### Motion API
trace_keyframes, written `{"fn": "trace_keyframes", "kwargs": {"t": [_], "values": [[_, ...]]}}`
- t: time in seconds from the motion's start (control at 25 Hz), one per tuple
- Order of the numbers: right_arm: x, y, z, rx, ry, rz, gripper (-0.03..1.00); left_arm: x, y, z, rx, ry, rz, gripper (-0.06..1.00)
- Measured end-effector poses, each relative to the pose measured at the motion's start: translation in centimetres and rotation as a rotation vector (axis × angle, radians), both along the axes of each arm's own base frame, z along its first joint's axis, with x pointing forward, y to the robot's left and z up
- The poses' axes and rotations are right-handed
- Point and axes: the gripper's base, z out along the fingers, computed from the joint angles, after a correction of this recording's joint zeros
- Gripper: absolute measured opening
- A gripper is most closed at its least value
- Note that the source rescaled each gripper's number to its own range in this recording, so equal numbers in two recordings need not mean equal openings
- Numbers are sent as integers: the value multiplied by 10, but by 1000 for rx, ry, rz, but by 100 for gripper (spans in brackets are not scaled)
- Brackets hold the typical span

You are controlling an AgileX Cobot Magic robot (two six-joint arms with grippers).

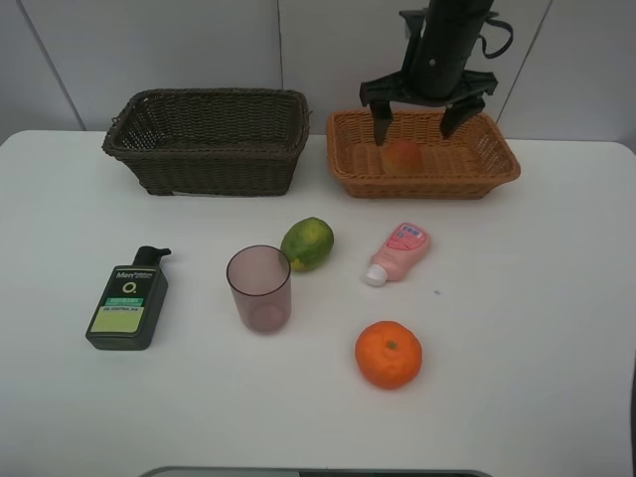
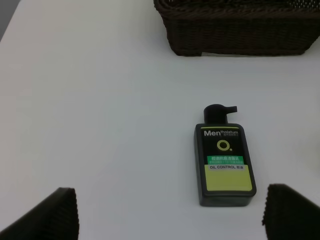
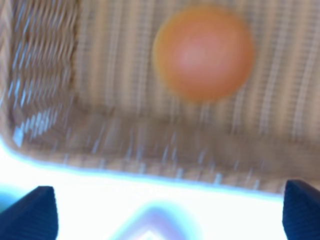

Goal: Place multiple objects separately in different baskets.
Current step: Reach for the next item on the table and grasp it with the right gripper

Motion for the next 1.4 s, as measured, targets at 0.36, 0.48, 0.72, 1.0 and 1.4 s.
{"fn": "trace_keyframes", "kwargs": {"t": [0.36, 0.48, 0.72, 1.0, 1.4], "values": [[-91, 8, 4, 52, 47, 106, 100, 0, 0, 0, 0, 0, 0, 96], [-122, 8, -1, 47, 78, 156, 100, 0, 0, 0, 0, 0, 0, 96], [-163, 11, -17, 3, 147, 282, 100, 0, 0, 0, 0, 0, 0, 96], [-204, 25, -32, -21, 157, 560, 100, 0, 0, 0, 0, 0, 0, 96], [-236, 32, -62, -48, 128, 846, 100, 0, 0, 0, 0, 0, 0, 96]]}}
